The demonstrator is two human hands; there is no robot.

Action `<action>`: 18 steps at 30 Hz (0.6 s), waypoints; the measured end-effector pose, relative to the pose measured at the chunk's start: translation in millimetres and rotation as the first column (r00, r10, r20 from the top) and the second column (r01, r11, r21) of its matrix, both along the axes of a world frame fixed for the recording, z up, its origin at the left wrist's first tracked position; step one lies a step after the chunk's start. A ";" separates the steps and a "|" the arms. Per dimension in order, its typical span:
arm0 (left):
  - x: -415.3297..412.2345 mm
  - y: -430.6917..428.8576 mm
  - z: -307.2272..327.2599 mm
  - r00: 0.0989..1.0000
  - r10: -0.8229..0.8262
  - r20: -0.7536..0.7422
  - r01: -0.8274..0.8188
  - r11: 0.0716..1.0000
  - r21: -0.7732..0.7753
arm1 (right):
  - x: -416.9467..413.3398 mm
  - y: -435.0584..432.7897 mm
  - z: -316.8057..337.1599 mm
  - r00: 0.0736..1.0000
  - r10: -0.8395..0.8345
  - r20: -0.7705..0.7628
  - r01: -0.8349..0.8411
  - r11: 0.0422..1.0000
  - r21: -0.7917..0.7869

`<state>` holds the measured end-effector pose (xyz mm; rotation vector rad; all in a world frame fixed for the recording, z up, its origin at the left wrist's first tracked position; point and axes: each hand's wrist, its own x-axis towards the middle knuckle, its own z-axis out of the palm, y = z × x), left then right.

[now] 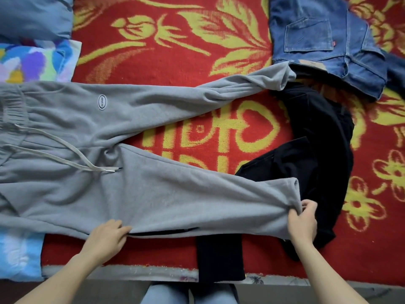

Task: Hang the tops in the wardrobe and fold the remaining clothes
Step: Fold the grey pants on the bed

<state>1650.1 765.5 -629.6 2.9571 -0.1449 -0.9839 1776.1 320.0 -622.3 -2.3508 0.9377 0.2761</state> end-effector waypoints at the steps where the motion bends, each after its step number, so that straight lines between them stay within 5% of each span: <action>1: 1.5 -0.1 2.6 0.997 -0.051 -0.053 0.051 0.999 0.000 | 3.0 0.4 -1.6 0.996 -0.037 -0.082 0.043 0.996 0.073; 2: 3.9 -2.7 5.6 0.991 -0.027 -0.133 0.026 1.000 -0.007 | 7.9 0.7 -2.2 0.987 -0.054 -0.154 0.078 0.984 0.159; 5: 12.2 -12.3 2.2 0.999 0.003 -0.049 -0.002 1.000 0.026 | 26.0 0.9 -6.3 0.982 -0.002 -0.190 0.051 0.967 0.251; 13: 40.0 -60.6 2.5 0.997 0.053 0.057 -0.049 0.997 -0.059 | 54.3 5.8 6.1 0.991 -0.096 -0.093 0.086 0.990 -0.111; 15: 52.9 -66.6 5.0 0.996 0.047 0.070 -0.042 0.997 -0.061 | 67.3 12.4 11.4 0.996 -0.017 -0.084 0.001 0.983 -0.182; 18: 78.1 -71.8 6.8 0.987 0.094 0.132 -0.082 0.992 -0.096 | 95.4 26.4 19.8 0.950 0.313 -0.006 -0.298 0.896 -0.328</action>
